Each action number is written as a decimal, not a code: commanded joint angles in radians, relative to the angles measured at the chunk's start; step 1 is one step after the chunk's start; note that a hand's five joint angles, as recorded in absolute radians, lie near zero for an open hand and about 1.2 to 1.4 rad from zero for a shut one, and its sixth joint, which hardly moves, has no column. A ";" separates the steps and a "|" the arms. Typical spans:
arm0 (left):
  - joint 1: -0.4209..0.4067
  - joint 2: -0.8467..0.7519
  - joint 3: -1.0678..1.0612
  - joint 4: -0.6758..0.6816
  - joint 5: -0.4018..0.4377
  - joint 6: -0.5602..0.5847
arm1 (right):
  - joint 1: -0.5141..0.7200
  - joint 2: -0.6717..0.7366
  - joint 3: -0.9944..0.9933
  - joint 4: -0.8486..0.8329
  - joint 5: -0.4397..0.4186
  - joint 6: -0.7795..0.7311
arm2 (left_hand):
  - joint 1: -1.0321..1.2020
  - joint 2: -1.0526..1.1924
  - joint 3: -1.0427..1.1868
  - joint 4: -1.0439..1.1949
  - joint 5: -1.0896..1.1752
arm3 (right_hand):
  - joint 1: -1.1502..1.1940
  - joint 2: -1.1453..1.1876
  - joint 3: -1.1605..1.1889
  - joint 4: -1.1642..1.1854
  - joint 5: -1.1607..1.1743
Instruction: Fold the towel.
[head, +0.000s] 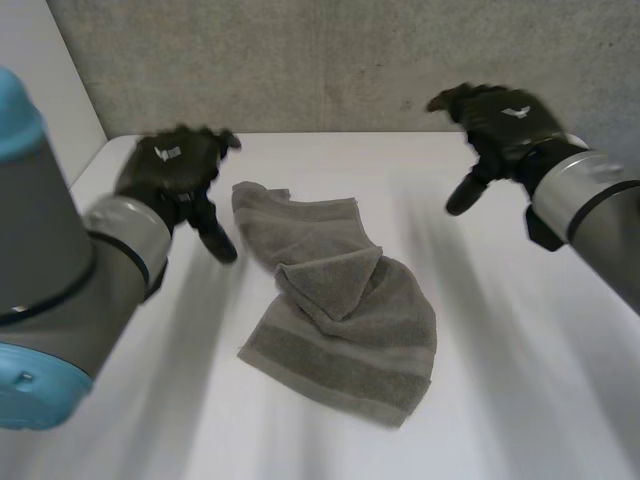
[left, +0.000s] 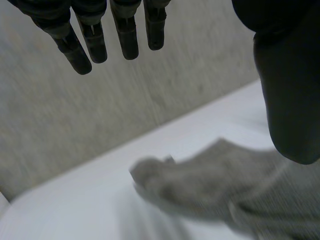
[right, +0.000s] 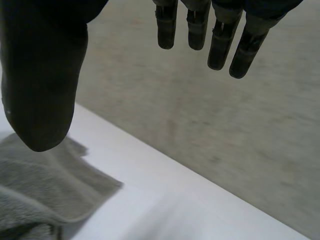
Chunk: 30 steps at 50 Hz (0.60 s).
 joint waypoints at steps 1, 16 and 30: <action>-0.009 -0.131 -0.074 0.027 0.002 -0.075 | 0.046 0.236 -0.102 -0.031 -0.227 -0.152 | -0.051 -0.040 -0.039 -0.049 -0.191 | -0.056 -0.072 -0.069 -0.081 -0.056; -0.067 -0.399 0.046 0.240 0.017 -0.130 | 0.140 0.563 -0.325 0.089 -0.136 -0.340 | -0.027 -0.017 -0.016 -0.026 -0.167 | 0.330 0.313 0.316 0.304 0.329; -0.108 -0.599 0.216 0.244 0.103 -0.126 | 0.143 0.555 -0.314 0.088 -0.092 -0.341 | 0.340 0.350 0.351 0.341 0.200 | 1.166 1.149 1.152 1.140 1.165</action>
